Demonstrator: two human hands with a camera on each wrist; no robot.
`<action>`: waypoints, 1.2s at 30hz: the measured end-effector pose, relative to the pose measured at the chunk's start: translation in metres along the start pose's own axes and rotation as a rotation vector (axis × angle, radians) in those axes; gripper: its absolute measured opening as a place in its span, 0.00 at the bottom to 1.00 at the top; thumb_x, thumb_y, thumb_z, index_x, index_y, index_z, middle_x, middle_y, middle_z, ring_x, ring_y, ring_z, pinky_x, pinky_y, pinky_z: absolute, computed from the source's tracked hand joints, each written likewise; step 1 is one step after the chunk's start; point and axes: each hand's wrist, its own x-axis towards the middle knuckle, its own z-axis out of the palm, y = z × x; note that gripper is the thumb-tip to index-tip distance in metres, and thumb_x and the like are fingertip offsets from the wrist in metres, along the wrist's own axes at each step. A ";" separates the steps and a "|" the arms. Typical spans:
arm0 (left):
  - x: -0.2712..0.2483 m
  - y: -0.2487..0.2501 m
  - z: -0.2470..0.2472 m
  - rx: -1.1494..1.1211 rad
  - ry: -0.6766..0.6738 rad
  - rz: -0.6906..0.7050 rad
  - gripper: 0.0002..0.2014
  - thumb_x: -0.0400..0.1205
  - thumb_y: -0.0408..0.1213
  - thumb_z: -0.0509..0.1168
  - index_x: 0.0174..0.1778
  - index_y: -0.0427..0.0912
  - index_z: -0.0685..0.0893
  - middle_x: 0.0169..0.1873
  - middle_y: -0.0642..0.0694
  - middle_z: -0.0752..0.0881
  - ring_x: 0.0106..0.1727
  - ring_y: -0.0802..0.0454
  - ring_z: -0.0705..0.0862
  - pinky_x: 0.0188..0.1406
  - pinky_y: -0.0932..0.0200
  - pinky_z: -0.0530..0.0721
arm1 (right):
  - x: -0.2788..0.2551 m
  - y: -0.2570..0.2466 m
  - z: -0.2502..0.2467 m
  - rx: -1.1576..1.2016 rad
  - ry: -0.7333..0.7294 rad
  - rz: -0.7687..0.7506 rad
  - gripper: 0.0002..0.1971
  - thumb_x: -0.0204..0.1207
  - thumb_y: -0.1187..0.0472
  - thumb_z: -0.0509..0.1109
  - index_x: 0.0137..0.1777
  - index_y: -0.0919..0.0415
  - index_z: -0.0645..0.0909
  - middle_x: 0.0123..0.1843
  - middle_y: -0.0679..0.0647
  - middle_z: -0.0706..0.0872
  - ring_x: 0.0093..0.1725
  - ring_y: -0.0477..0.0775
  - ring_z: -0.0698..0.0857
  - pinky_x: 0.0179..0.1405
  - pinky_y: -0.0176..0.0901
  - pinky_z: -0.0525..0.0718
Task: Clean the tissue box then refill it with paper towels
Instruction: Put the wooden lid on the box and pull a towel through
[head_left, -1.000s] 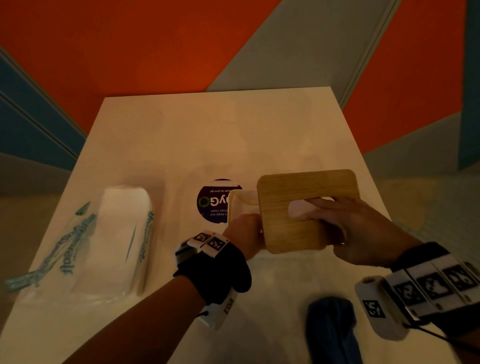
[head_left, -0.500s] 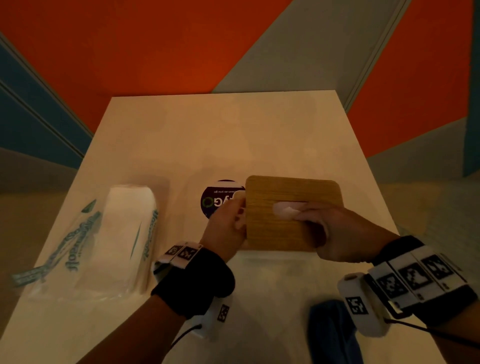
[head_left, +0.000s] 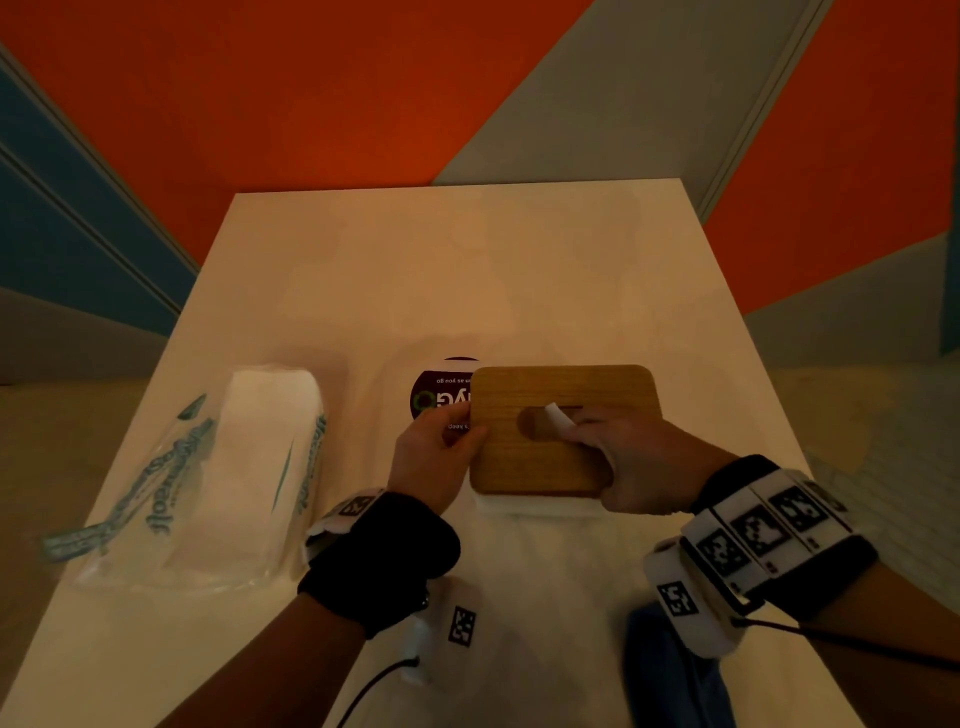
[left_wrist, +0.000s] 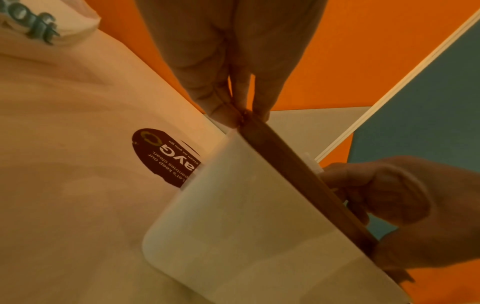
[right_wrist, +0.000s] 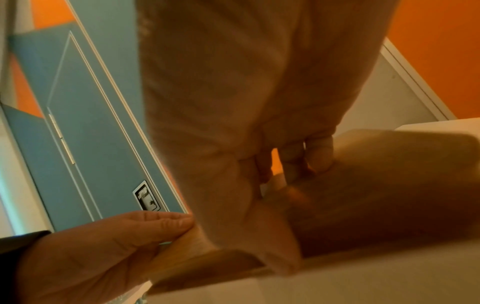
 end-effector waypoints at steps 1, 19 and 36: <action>0.001 0.001 -0.001 0.003 -0.006 -0.008 0.13 0.79 0.34 0.63 0.60 0.40 0.81 0.59 0.36 0.85 0.55 0.42 0.83 0.58 0.51 0.82 | 0.001 -0.001 0.001 0.002 0.000 -0.001 0.33 0.69 0.65 0.72 0.74 0.57 0.67 0.70 0.54 0.73 0.62 0.58 0.74 0.50 0.43 0.79; 0.006 0.005 -0.006 -0.071 -0.081 -0.061 0.13 0.77 0.29 0.65 0.57 0.36 0.83 0.43 0.43 0.82 0.41 0.47 0.81 0.38 0.57 0.84 | 0.004 -0.002 0.004 -0.009 -0.054 -0.008 0.30 0.70 0.66 0.71 0.72 0.58 0.69 0.71 0.53 0.72 0.61 0.57 0.75 0.53 0.45 0.81; 0.007 0.005 -0.004 -0.196 -0.136 -0.203 0.09 0.76 0.26 0.66 0.52 0.34 0.83 0.36 0.49 0.82 0.45 0.36 0.86 0.50 0.40 0.88 | 0.006 0.003 -0.001 -0.018 -0.097 0.000 0.31 0.73 0.71 0.68 0.76 0.56 0.65 0.75 0.52 0.67 0.67 0.57 0.72 0.59 0.42 0.76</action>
